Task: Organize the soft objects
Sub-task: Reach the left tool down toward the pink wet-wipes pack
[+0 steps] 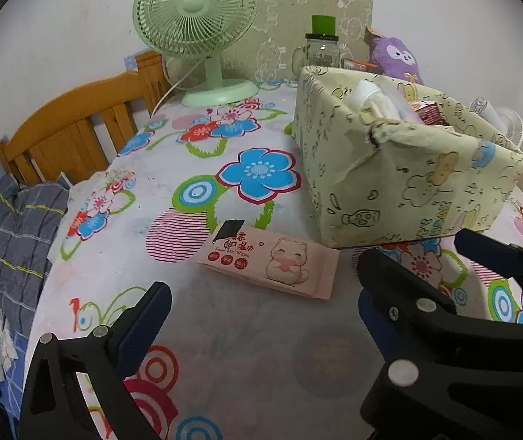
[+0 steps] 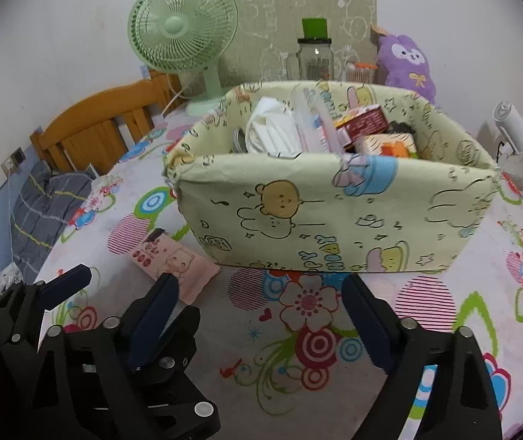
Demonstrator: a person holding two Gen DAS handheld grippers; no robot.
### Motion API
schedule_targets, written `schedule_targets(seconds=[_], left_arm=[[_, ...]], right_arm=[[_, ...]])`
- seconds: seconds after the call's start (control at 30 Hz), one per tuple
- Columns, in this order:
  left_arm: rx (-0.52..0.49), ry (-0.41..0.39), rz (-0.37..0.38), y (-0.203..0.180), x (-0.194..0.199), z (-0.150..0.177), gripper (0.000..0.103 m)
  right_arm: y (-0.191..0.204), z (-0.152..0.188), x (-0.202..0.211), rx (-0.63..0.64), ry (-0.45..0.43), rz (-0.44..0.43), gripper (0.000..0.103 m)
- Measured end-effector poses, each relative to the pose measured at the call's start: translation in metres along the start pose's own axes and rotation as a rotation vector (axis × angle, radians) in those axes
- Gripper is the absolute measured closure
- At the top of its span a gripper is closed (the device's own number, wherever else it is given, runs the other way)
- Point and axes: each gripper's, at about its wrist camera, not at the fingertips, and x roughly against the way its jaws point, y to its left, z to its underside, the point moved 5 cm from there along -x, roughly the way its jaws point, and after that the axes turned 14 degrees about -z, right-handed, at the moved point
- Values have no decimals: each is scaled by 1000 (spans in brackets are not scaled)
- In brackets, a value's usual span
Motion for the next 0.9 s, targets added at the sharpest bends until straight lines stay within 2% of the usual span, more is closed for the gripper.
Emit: schedule_targets(seconds=[0.1,0.57,0.77,0.9], left_arm=[[5,14,5,-1,-7,-2,0],[3,44,18,-16,-28,-16,0],[19,58,1,-17,-37,-24,0],[29,104,0,-15,-46,-25,1]], right_arm=[[-5,-2,-8,-12,9,11,18],[-27,-14,-19,-51,-7,48,19],[-28,-21,-25,-51,-5,19,19],[-28,-27,-31,-38,2,15,19]])
